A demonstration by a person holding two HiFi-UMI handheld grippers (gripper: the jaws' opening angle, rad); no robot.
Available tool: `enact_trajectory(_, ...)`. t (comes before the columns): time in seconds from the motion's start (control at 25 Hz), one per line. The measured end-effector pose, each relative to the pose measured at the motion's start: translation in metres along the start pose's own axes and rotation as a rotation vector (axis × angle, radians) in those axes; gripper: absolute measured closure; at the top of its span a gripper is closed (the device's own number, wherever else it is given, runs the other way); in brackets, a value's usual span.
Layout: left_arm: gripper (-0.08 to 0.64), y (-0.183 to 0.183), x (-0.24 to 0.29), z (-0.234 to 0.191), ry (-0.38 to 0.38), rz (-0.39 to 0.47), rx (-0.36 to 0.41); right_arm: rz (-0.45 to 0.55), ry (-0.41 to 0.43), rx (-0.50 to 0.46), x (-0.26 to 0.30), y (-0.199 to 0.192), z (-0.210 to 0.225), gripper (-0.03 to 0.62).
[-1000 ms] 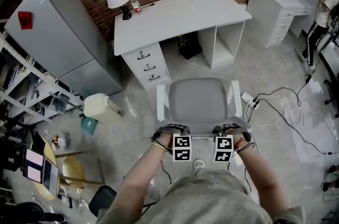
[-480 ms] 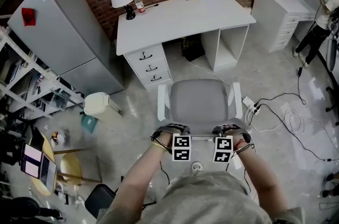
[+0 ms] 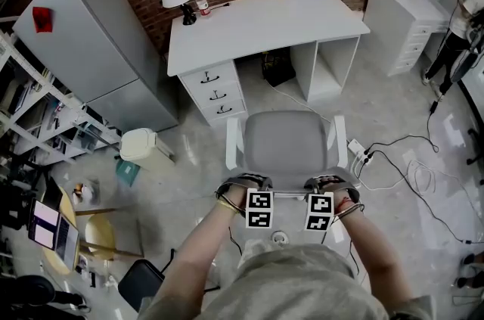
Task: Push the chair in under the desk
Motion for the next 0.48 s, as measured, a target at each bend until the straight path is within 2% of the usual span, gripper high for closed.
enact_trajectory(0.48, 0.543, -0.0024, 0.0003, -0.0073, 0.012, 0.001, 0.0, -0.006, 0.006, -0.001, 0.0017, 0.0005, 0.0081, 0.581)
Point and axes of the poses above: the fingertips, and each gripper's own axes: x forward along the fingers, z to its right, y out of its top, the point moved 10 cm from there along -x, backward along the fingers, and after that the axes turned 11 degrees about -z, right-handed, at the moved point
